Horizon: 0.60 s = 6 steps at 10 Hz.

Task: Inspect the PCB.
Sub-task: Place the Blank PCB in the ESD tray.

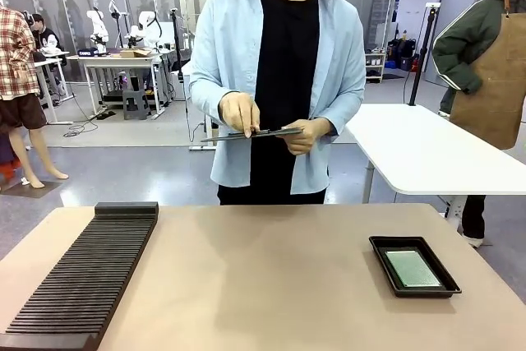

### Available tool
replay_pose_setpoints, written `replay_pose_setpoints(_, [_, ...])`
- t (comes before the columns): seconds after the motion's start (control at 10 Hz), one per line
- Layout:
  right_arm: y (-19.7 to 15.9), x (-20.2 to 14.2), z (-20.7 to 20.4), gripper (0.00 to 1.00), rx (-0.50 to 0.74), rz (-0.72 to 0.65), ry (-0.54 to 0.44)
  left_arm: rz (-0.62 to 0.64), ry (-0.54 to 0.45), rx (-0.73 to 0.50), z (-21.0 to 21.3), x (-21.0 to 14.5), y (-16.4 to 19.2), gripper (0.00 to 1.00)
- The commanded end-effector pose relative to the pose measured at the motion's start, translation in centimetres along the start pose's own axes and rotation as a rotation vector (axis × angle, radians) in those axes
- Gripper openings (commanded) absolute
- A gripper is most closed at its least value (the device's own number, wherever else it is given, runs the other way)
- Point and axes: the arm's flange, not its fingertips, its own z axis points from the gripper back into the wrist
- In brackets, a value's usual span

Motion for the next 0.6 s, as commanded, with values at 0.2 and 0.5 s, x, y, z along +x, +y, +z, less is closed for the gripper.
replay_pose_setpoints(0.2, [-0.3,0.31,0.06,1.0,-0.012,-0.007,0.008,0.015,0.018,0.013,0.04,0.03,-0.16,1.0])
replay_pose_setpoints(0.5, [-0.3,0.31,0.06,1.0,-0.012,-0.007,0.008,0.015,0.018,0.013,0.04,0.03,-0.16,1.0])
